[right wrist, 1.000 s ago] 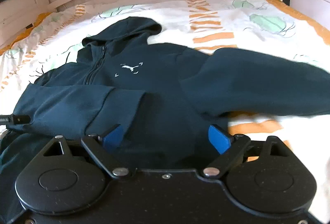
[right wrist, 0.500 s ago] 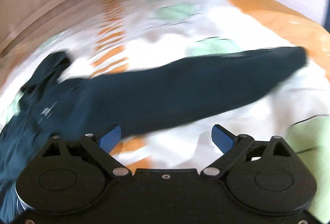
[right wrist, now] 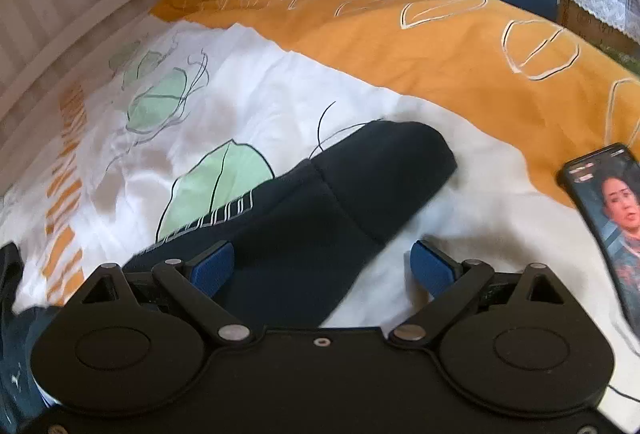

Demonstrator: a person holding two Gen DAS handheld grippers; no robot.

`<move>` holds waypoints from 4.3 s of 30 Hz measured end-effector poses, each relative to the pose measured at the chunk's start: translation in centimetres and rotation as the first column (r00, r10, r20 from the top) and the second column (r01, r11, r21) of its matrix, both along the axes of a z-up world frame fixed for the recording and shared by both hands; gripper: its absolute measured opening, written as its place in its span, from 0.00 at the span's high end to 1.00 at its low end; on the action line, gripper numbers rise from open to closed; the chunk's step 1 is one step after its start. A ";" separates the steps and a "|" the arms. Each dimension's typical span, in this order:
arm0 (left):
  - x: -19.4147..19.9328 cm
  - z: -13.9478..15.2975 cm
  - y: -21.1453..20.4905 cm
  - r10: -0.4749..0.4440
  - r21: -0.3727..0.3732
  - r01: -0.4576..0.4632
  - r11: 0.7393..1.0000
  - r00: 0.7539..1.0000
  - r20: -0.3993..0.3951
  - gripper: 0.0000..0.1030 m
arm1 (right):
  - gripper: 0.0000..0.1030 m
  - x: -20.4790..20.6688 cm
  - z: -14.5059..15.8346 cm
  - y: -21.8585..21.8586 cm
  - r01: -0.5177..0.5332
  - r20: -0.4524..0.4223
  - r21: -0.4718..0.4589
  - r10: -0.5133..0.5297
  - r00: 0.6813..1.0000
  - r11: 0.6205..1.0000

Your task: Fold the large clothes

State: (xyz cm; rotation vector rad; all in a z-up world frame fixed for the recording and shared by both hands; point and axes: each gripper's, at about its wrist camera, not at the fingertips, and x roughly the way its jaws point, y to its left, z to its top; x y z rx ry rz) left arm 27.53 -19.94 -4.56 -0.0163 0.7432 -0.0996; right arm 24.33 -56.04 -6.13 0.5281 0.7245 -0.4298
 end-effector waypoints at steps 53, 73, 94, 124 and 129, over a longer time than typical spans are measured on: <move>-1.1 -0.4 6.5 0.064 -0.215 -0.072 0.974 0.997 -0.043 0.10 | 0.74 -0.1 18.6 23.2 -0.603 0.310 -0.361 0.701 0.642 0.712; -10.9 -0.7 28.7 0.383 -0.347 -0.385 0.855 0.921 -0.076 0.09 | 0.66 -1.1 4.7 49.2 -0.860 0.035 -0.308 0.908 0.417 0.407; -12.3 -1.1 29.3 0.318 -0.472 -0.292 0.832 0.948 -0.027 0.09 | 0.28 -4.1 4.9 40.0 -0.858 0.018 -0.245 0.887 0.462 0.452; -9.9 -2.7 23.4 0.158 -0.190 -0.181 0.965 0.979 -0.128 0.07 | 0.28 -4.3 1.9 27.8 -0.749 0.007 -0.244 0.773 0.634 0.616; -9.7 -4.0 21.5 0.108 -0.003 -0.110 0.994 0.983 -0.147 0.06 | 0.33 -0.9 3.0 24.4 -0.653 0.065 -0.216 0.678 0.732 0.726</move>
